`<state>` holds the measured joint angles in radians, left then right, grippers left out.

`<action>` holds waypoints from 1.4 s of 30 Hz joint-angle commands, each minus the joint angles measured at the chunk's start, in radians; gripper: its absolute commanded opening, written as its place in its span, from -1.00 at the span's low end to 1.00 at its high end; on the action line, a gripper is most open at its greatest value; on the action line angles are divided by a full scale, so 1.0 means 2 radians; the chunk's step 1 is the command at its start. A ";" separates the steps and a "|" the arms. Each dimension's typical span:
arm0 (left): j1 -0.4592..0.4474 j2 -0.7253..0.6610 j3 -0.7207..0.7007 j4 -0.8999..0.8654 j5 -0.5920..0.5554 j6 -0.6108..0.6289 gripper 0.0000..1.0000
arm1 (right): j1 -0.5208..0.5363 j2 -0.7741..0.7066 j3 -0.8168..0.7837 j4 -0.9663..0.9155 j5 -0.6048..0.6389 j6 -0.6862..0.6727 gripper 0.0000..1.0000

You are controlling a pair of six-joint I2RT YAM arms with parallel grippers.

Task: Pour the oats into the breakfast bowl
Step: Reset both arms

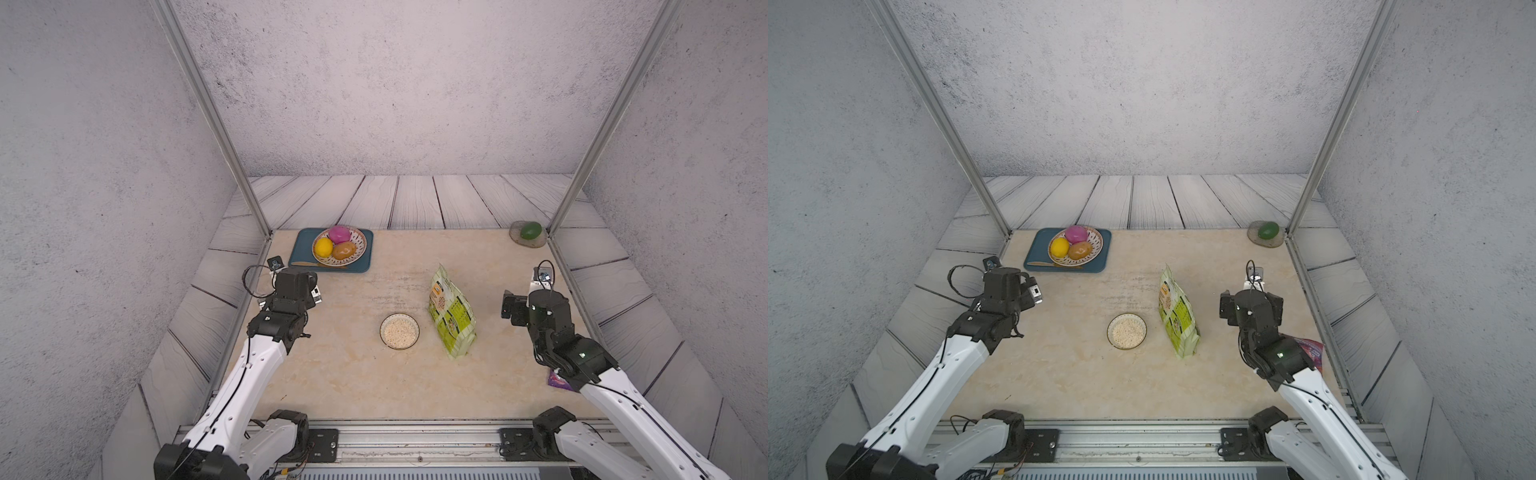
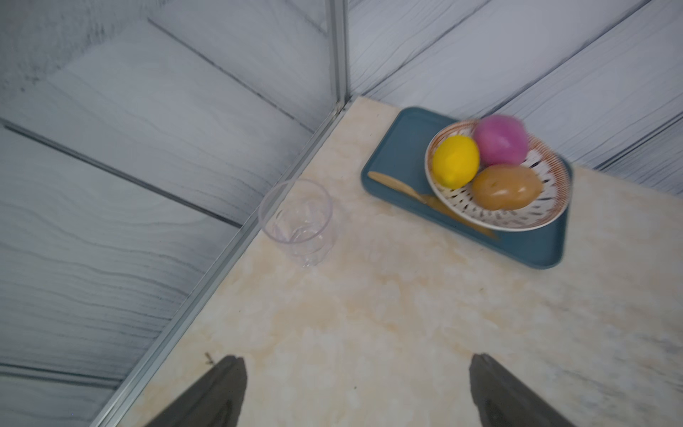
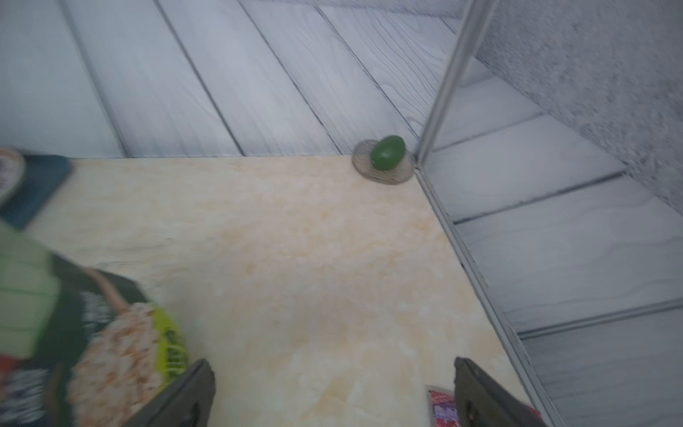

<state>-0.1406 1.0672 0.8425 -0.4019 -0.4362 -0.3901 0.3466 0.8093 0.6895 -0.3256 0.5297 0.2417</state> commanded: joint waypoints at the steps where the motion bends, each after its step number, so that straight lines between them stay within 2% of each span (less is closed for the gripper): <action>1: 0.036 0.023 -0.022 0.058 0.028 0.054 0.99 | -0.075 0.010 -0.054 0.109 -0.063 -0.018 0.98; 5: 0.078 0.056 -0.072 0.132 0.067 0.082 0.99 | -0.126 0.061 -0.107 0.219 -0.091 -0.039 0.98; 9: 0.088 0.079 -0.114 0.208 0.072 0.110 1.00 | -0.138 0.138 -0.126 0.289 -0.101 -0.072 0.99; 13: 0.089 0.109 -0.162 0.330 0.099 0.148 0.99 | -0.138 0.212 -0.115 0.330 -0.122 -0.096 0.98; 17: 0.091 0.144 -0.159 0.404 0.122 0.169 1.00 | -0.139 0.259 -0.110 0.391 -0.117 -0.088 0.98; 20: 0.093 0.176 -0.138 0.419 0.158 0.167 1.00 | -0.141 0.286 -0.106 0.437 -0.152 -0.092 0.99; 22: 0.093 0.197 -0.128 0.437 0.206 0.166 1.00 | -0.141 0.311 -0.116 0.481 -0.179 -0.102 0.98; 24: 0.092 0.220 -0.165 0.524 0.248 0.182 1.00 | -0.146 0.342 -0.133 0.539 -0.177 -0.095 0.99; 26: 0.092 0.244 -0.198 0.617 0.254 0.187 1.00 | -0.151 0.371 -0.126 0.567 -0.166 -0.087 0.99; 29: 0.091 0.231 -0.181 0.560 0.252 0.189 1.00 | -0.152 0.359 -0.117 0.525 -0.157 -0.083 0.98; 31: 0.091 0.241 -0.191 0.596 0.251 0.187 1.00 | -0.152 0.364 -0.121 0.542 -0.155 -0.085 0.98; 34: 0.085 0.231 -0.184 0.566 0.225 0.187 1.00 | -0.152 0.361 -0.119 0.531 -0.157 -0.084 0.99; 42: 0.084 0.229 -0.185 0.565 0.223 0.187 1.00 | -0.151 0.360 -0.118 0.529 -0.160 -0.085 0.99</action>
<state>0.0303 1.5410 0.4641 0.7078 0.0181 -0.0254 0.0463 1.5398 0.4469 0.7231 0.2115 0.0639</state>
